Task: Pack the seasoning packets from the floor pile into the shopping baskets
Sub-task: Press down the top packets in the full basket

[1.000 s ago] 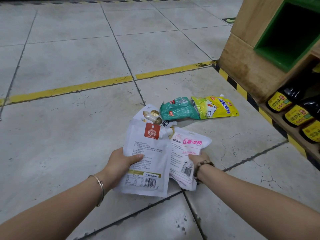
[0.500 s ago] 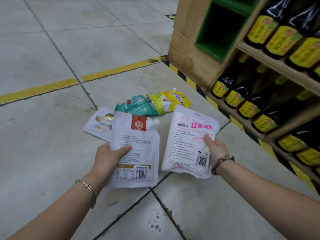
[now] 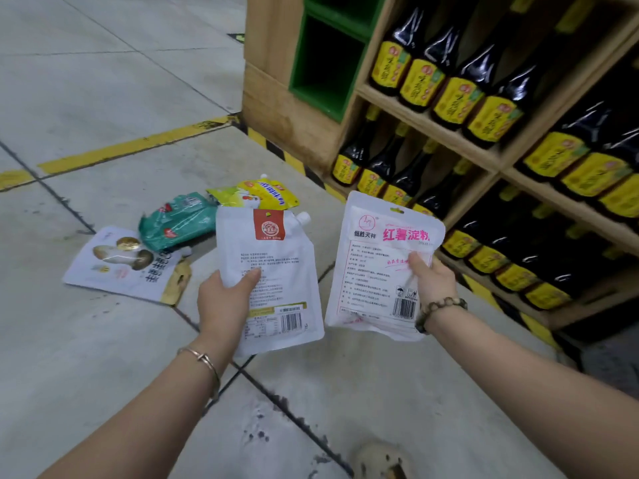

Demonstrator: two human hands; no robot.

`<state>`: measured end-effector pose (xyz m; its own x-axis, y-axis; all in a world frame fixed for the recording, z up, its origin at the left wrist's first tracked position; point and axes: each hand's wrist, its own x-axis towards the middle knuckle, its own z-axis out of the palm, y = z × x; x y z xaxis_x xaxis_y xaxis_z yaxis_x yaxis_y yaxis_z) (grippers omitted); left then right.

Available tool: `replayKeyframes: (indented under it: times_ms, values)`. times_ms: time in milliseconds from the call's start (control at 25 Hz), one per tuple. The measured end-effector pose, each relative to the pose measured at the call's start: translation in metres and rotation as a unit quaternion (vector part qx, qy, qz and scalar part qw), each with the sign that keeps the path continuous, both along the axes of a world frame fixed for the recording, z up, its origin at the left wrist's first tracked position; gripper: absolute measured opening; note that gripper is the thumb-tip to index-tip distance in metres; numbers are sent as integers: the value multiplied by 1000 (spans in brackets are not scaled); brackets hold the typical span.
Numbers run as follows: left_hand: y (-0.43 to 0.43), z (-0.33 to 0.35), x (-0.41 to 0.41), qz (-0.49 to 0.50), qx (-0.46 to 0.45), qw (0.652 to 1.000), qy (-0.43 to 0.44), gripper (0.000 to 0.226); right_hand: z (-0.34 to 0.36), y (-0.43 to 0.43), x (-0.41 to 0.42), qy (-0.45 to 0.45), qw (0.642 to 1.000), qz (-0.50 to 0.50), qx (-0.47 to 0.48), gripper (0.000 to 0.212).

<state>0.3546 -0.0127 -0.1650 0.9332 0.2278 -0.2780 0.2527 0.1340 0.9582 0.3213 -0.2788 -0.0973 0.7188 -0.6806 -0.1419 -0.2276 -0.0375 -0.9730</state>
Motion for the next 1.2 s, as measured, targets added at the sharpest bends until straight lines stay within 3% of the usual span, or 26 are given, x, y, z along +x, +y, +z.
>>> replayKeyframes:
  times_ms: [280, 560, 680, 1040, 1200]
  values:
    - [-90, 41, -8, -81, -11, 995, -57, 9, 36, -63, -51, -40, 993, -86, -68, 10]
    - [-141, 72, -37, -165, -5, 984, -68, 15, 69, -108, -89, -39, 988, -81, -125, 17]
    - [-154, 90, -49, -193, -32, 977, -86, 4, 84, -120, -108, -49, 987, -94, -119, 15]
    - [-222, 180, -99, -257, -123, 948, -143, 19, 178, -175, -172, -84, 965, -139, -208, 42]
    - [-260, 218, -125, -284, -139, 933, -172, 18, 221, -208, -209, -78, 953, -153, -251, 39]
